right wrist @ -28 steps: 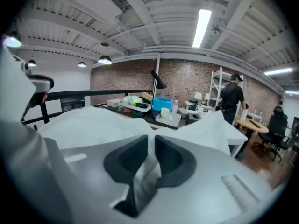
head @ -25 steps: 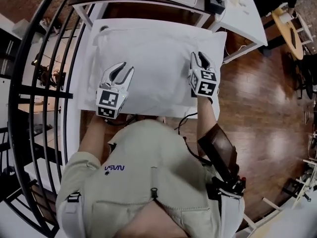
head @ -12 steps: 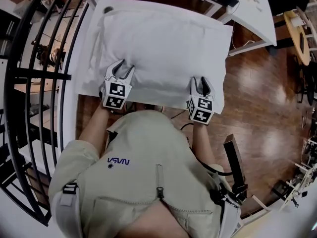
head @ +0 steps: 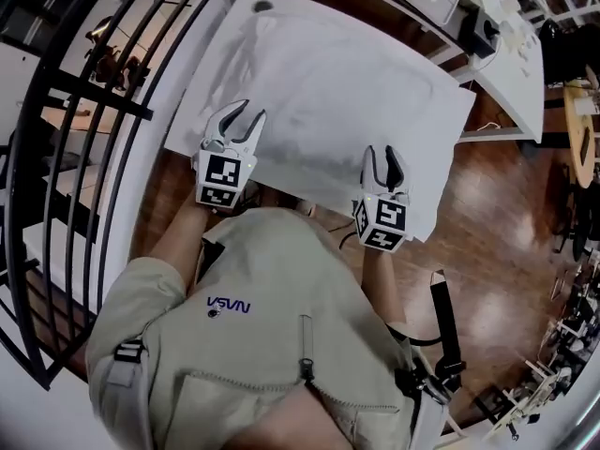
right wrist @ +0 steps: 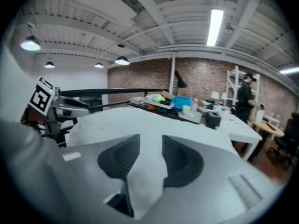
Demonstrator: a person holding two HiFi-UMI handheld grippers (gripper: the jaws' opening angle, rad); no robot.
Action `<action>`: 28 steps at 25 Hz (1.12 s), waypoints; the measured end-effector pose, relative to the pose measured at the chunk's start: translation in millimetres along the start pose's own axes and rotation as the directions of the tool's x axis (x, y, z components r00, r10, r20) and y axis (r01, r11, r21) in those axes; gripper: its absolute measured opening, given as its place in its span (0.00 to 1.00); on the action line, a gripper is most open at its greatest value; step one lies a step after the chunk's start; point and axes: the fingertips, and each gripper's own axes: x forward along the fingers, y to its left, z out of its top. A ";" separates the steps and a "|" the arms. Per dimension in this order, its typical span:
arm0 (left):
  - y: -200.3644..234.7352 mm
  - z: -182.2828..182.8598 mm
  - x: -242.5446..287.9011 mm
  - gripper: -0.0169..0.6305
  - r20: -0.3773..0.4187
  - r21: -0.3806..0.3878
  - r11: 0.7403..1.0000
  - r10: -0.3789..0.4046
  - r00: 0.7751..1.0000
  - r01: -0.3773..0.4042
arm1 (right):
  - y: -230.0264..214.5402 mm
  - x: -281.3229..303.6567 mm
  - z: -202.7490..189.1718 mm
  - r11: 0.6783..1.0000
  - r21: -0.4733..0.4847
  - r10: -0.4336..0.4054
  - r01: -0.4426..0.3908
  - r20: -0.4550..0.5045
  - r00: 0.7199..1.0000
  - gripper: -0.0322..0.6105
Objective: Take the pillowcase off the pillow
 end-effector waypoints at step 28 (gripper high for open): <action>40.6 -98.3 -26.6 0.04 -0.267 -0.056 0.993 -0.114 0.957 0.103 | 250.0 69.6 18.7 0.825 -0.403 0.362 -0.396 -0.161 0.918 0.07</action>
